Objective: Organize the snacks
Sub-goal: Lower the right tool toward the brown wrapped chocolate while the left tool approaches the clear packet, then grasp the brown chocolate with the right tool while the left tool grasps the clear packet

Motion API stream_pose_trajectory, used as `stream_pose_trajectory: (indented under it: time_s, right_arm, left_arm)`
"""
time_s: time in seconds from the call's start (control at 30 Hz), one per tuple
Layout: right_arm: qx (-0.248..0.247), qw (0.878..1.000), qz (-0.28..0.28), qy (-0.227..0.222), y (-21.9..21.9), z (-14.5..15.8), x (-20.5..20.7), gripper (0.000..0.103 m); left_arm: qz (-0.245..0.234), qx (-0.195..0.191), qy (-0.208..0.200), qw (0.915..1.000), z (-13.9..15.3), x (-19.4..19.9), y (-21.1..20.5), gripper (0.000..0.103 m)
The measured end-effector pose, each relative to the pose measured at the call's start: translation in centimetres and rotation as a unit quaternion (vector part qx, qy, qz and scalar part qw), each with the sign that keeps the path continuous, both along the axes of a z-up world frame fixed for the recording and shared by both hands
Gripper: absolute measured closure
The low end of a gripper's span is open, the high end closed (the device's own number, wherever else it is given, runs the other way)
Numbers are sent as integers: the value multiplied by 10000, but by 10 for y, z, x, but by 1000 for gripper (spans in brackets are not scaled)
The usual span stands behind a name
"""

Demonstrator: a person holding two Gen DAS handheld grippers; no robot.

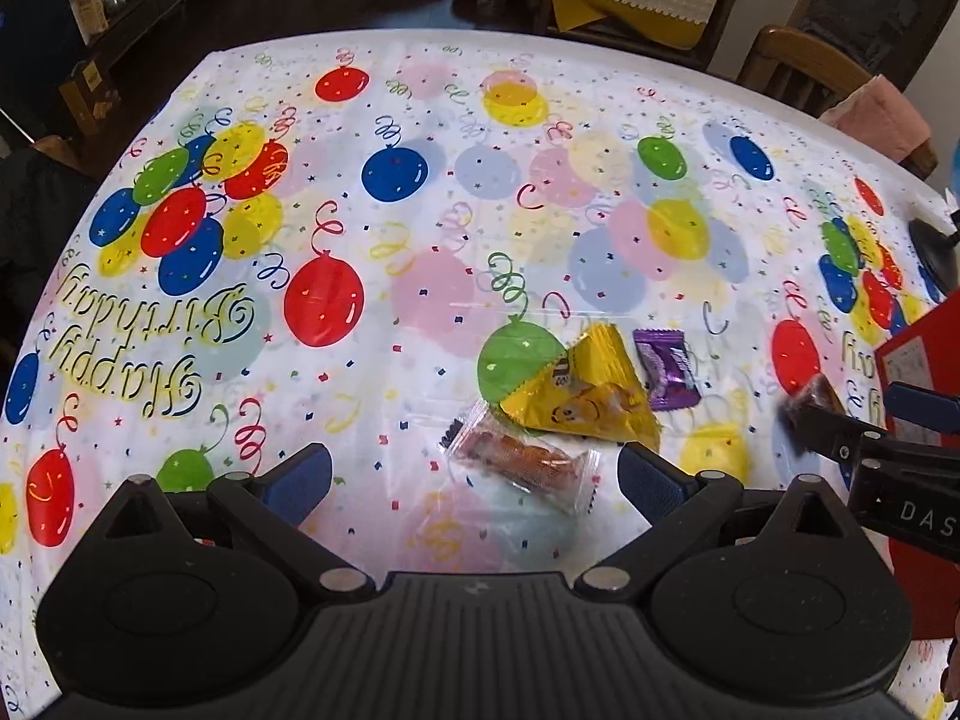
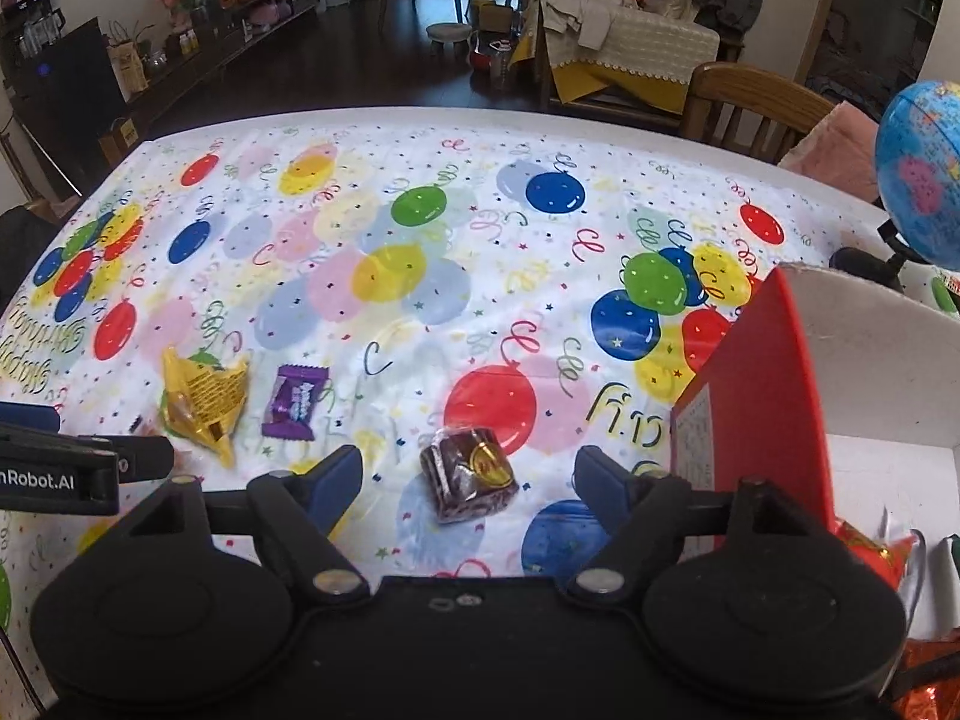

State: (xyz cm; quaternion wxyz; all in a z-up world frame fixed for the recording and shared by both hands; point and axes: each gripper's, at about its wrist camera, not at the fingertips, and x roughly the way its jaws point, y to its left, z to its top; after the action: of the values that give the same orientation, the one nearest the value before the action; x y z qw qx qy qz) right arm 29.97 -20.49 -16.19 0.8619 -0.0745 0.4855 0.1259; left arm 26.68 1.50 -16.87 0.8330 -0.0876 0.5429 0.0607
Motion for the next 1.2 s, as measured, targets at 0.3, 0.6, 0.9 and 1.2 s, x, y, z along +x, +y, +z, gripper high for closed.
stream_pose_trajectory:
  time_s: [0.3,0.6,0.9,1.2]
  right_arm:
    - [-53,10000,-18,59,2,-10,8,31]
    - [-27,9999,64,111,3,-16,7,59]
    - [5,10000,15,49,1,-15,-1,66]
    - [294,9995,-68,23,-3,0,-26,66]
  left_arm:
    - [15,-40,76,10000,-9,6,-1,21]
    - [120,-70,-9,9999,-9,4,8,45]
    - [89,-337,-126,9993,-3,0,23,71]
    - [98,-501,-120,9986,3,-16,35,73]
